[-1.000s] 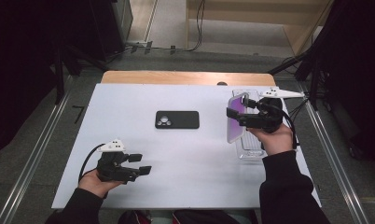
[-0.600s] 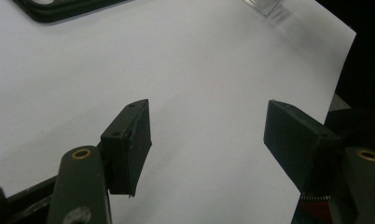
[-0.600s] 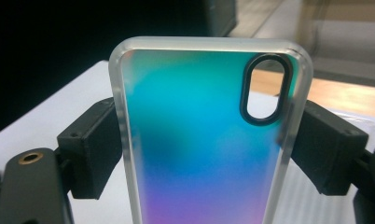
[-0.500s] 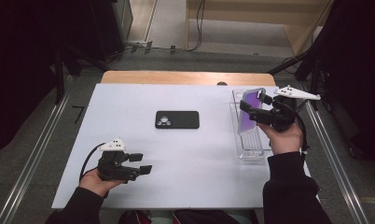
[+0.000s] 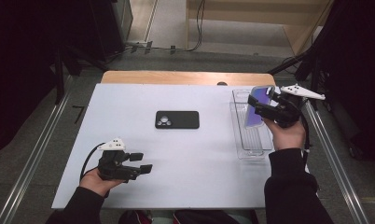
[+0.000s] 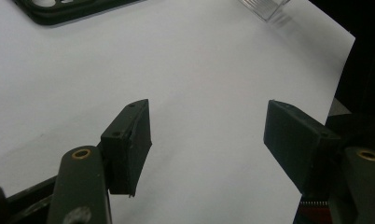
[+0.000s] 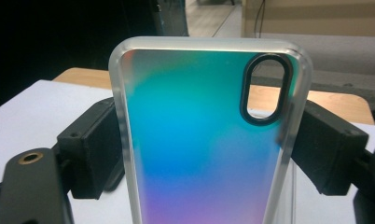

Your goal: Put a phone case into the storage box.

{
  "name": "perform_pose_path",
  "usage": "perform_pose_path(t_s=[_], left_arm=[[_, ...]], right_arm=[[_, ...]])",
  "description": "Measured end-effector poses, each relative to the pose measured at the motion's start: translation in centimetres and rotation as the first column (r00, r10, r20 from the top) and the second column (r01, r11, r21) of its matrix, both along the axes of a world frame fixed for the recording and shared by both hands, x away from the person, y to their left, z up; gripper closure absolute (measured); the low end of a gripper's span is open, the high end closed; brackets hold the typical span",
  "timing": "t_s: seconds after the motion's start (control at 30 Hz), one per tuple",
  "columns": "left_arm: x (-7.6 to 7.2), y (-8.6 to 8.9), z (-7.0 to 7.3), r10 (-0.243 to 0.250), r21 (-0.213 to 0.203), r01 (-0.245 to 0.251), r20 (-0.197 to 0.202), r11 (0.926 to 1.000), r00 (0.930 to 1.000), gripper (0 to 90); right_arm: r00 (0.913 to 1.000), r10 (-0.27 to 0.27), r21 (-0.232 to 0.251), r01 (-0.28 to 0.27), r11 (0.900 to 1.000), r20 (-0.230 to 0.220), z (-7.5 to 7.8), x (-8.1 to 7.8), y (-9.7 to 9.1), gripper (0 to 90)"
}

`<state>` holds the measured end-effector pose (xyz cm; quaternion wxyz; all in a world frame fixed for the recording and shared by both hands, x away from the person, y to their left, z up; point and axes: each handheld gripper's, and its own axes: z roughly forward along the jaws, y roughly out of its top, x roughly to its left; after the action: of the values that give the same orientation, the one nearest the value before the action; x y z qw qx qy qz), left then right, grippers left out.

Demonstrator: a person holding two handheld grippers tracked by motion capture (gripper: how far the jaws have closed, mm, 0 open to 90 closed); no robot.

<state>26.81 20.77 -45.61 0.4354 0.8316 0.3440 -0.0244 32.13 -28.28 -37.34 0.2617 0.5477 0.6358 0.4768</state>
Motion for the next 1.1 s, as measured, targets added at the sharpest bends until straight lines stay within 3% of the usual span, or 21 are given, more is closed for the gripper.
perform_pose_path(t_s=[0.13,0.23,0.37,0.67,0.8,1.1], left_arm=[[0.1,0.0,0.0,0.005,-0.004,-0.005,0.001,1.0,1.0,32.0],[0.2,0.1,0.0,0.005,-0.001,-0.005,-0.003,1.0,1.0,32.0],[0.2,0.2,0.0,0.01,-0.006,-0.01,-0.002,0.9999,0.9999,32.1],[0.0,-0.2,0.0,-0.002,-0.005,0.002,0.003,1.0,1.0,32.0],[0.0,0.0,0.0,0.003,-0.009,-0.003,0.001,1.0,1.0,32.1],[-0.3,-0.4,0.2,-0.018,-0.013,0.018,0.005,0.9998,0.9998,32.1]], right_arm=[[0.9991,-0.04,-0.018,0.04,0.999,-0.013,-0.4,1.4,0.0,14.9],[0.9978,-0.059,0.001,0.059,0.9982,-0.03,-0.9,2.8,-0.2,14.9],[0.9953,-0.09,-0.007,0.089,0.996,-0.036,-1.2,4.3,-0.2,14.9],[0.9919,-0.112,-0.051,0.109,0.9928,-0.06,-1.8,6.8,0.4,14.9],[0.9884,-0.12,-0.015,0.119,0.9928,-0.094,-2.1,8.0,0.1,14.9],[0.9793,-0.173,-0.04,0.169,0.9848,-0.106,-3.6,10.4,-0.4,14.8]])
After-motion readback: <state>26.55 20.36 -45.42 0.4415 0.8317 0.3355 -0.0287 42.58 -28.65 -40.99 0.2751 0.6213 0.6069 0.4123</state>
